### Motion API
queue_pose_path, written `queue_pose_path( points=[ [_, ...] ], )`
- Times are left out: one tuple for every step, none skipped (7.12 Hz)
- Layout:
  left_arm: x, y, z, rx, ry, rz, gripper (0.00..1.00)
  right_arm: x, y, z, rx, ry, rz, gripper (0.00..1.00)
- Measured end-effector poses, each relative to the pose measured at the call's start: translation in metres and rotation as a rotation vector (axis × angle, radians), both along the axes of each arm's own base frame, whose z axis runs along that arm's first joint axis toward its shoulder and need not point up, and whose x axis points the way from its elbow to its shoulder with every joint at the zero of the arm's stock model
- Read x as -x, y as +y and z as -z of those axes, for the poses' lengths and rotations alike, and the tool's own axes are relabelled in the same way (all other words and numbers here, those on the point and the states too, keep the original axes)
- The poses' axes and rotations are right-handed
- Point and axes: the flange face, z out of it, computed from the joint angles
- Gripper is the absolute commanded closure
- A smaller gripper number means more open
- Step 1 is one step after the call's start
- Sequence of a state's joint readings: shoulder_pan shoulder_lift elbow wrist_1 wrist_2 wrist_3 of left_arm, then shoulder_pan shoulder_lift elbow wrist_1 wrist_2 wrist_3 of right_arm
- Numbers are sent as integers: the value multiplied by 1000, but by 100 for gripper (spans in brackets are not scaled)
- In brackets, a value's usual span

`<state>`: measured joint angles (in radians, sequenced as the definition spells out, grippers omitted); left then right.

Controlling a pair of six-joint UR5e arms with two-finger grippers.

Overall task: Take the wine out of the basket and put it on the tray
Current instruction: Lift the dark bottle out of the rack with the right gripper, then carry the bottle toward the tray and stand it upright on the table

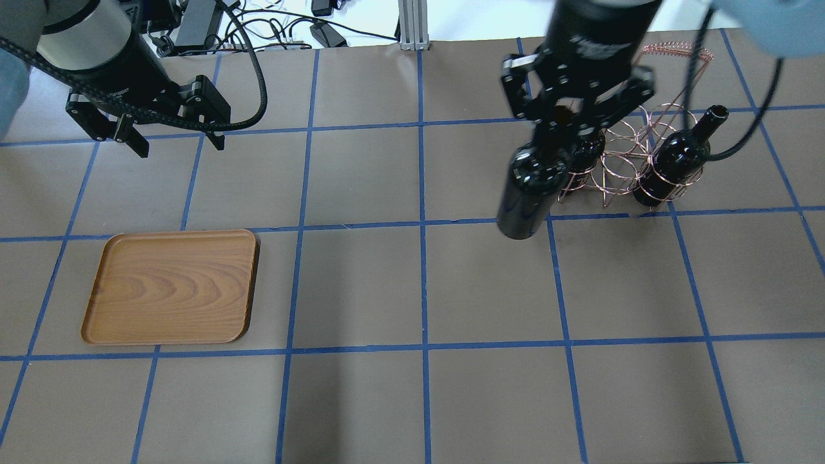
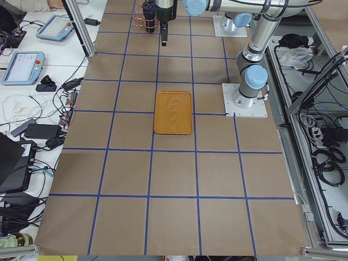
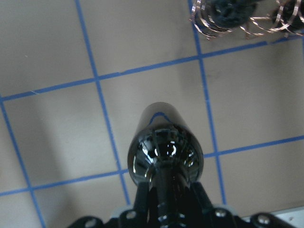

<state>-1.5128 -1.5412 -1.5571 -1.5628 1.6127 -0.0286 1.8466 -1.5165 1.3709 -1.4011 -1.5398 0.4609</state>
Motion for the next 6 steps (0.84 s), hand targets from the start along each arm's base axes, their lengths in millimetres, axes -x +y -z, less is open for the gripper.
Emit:
queue_pose_path(
  points=[
    [-3,0,-1,1,-1,6,0,-71,13,36,-1,-5,-19,100],
    [-5,0,-1,2,-1,10,0,-124,24,72,-8,-5,-42,99],
    [-6,0,-1,1,-2,12,0,-151,31,96,-19,0,-58,99],
    [-6,0,-1,-1,-3,14,0,-161,37,114,-37,11,-67,99],
    [-6,1,-1,-1,-4,14,0,-162,42,131,-52,22,-73,98],
    [-6,1,-1,-1,-4,14,0,-161,45,144,-55,28,-78,98]
  ],
)
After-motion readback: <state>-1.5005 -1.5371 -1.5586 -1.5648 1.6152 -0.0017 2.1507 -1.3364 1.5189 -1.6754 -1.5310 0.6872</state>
